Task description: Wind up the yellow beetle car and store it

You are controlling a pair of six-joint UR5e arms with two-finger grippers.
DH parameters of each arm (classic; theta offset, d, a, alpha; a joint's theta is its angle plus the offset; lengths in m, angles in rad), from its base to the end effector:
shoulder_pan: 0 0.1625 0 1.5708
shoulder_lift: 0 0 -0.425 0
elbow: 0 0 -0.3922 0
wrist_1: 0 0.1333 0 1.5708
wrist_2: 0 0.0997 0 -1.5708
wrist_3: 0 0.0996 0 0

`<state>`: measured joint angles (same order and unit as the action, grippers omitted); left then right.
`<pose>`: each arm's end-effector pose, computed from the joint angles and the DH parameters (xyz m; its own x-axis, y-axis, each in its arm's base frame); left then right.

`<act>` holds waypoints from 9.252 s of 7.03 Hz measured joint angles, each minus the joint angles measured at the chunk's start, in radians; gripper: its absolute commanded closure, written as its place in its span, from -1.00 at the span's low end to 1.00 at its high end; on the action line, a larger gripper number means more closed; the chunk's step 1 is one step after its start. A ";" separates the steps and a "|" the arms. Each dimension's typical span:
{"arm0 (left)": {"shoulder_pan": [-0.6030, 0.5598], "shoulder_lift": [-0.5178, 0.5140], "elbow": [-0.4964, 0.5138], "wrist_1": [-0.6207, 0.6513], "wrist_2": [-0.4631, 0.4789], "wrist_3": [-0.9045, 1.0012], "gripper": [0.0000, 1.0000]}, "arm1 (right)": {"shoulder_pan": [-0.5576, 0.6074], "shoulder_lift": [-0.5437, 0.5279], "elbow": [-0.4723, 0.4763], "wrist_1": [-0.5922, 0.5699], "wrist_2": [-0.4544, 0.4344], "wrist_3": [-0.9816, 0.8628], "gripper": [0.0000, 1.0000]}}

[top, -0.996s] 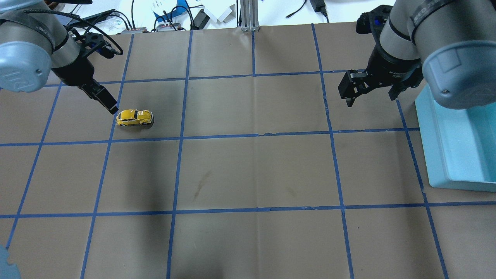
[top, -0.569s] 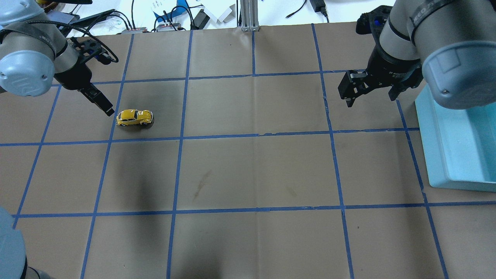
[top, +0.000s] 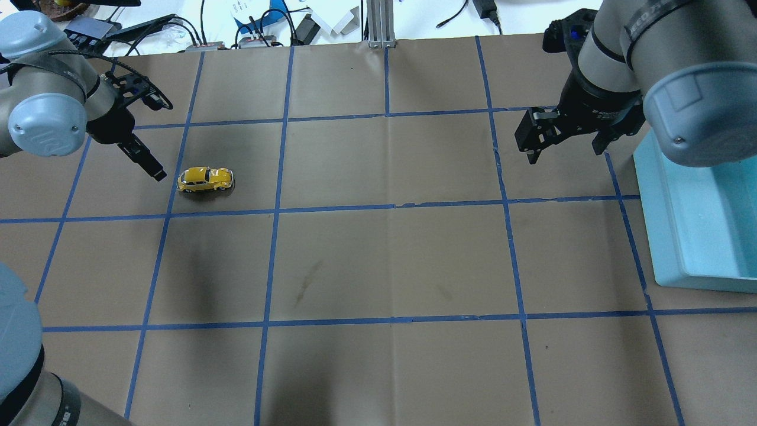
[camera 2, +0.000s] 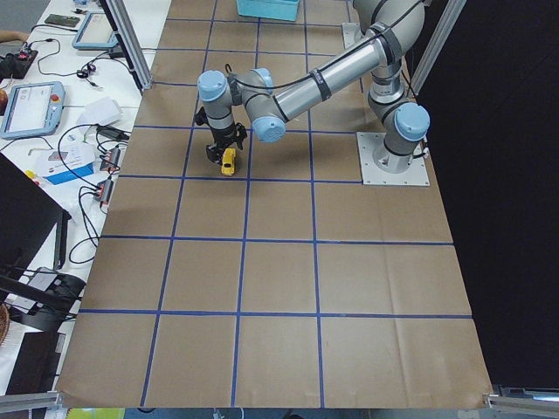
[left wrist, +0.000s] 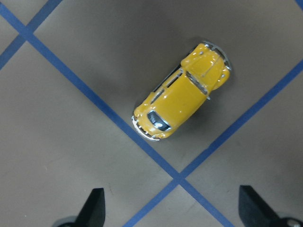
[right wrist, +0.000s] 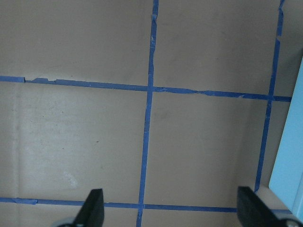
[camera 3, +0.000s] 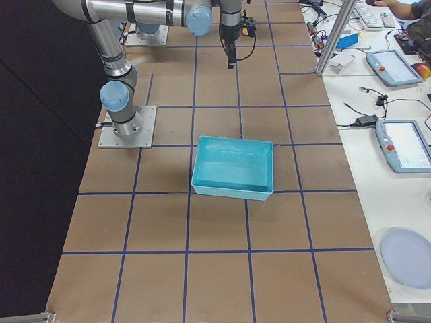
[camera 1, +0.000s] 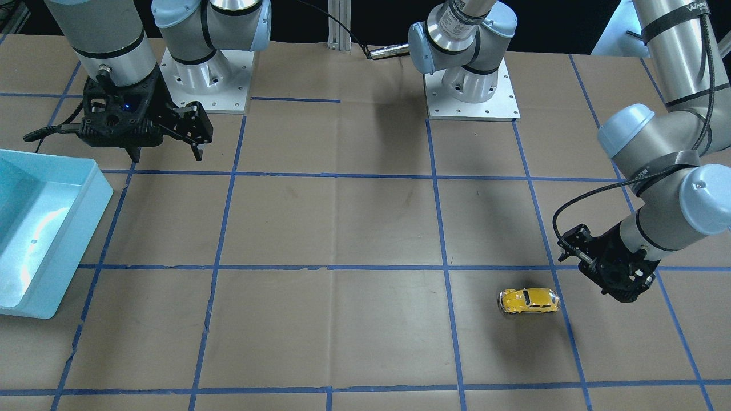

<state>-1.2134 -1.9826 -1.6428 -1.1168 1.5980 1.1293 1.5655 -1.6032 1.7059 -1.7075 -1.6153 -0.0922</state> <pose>0.0925 -0.6209 0.2670 -0.7164 0.6975 0.0153 0.6975 0.7156 0.0373 0.1263 -0.4801 0.4510 -0.9952 -0.0852 0.0474 -0.0867 0.9958 -0.0298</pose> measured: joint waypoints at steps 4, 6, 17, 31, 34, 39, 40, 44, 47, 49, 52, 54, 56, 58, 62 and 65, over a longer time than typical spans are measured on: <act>0.010 -0.054 -0.020 0.168 0.000 0.072 -0.96 | -0.002 0.001 0.003 0.001 0.000 -0.003 -1.00; 0.014 -0.072 -0.026 0.198 0.000 0.090 -0.96 | -0.004 0.001 0.005 -0.001 0.000 -0.006 -1.00; 0.010 -0.133 -0.045 0.321 -0.039 0.078 -0.97 | -0.008 0.001 0.006 0.000 0.000 -0.010 -1.00; -0.156 0.122 0.009 -0.171 -0.035 -0.518 -1.00 | -0.008 0.001 0.008 -0.012 0.001 -0.014 -1.00; -0.261 0.242 0.106 -0.436 -0.035 -0.799 -1.00 | -0.009 0.002 0.016 -0.012 0.002 -0.015 -1.00; -0.358 0.337 0.168 -0.562 -0.031 -1.136 -1.00 | -0.010 0.002 0.017 -0.012 0.000 -0.015 -1.00; -0.366 0.345 0.161 -0.562 -0.033 -1.151 -1.00 | -0.010 0.003 0.017 -0.012 0.002 -0.019 -1.00; -0.370 0.361 0.143 -0.561 -0.031 -1.145 -1.00 | -0.021 0.072 -0.007 -0.107 0.026 -0.252 -1.00; -0.368 0.361 0.141 -0.560 -0.030 -1.142 -1.00 | -0.014 0.226 -0.040 -0.255 0.061 -0.583 -1.00; -0.366 0.361 0.142 -0.560 -0.030 -1.142 -1.00 | -0.003 0.338 -0.040 -0.393 0.124 -0.806 -1.00; -0.365 0.363 0.141 -0.560 -0.030 -1.142 -1.00 | 0.055 0.406 -0.032 -0.439 0.157 -0.991 -1.00; -0.365 0.363 0.141 -0.560 -0.030 -1.142 -1.00 | 0.068 0.459 -0.033 -0.486 0.179 -1.117 -1.00; -0.364 0.363 0.143 -0.559 -0.029 -1.139 -1.00 | 0.069 0.527 -0.035 -0.546 0.199 -1.178 -1.00; -0.365 0.364 0.142 -0.558 -0.030 -1.134 -1.00 | 0.070 0.558 -0.051 -0.560 0.203 -1.196 -1.00; -0.365 0.365 0.141 -0.558 -0.030 -1.132 -1.00 | 0.070 0.580 -0.046 -0.586 0.205 -1.211 -1.00; -0.364 0.366 0.141 -0.558 -0.030 -1.132 -1.00 | 0.068 0.591 -0.038 -0.590 0.206 -1.209 -0.02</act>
<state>-1.5778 -1.6169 -1.5018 -1.6751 1.5677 -0.0031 1.6339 -1.0118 1.6684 -2.2973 -1.4097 -1.3016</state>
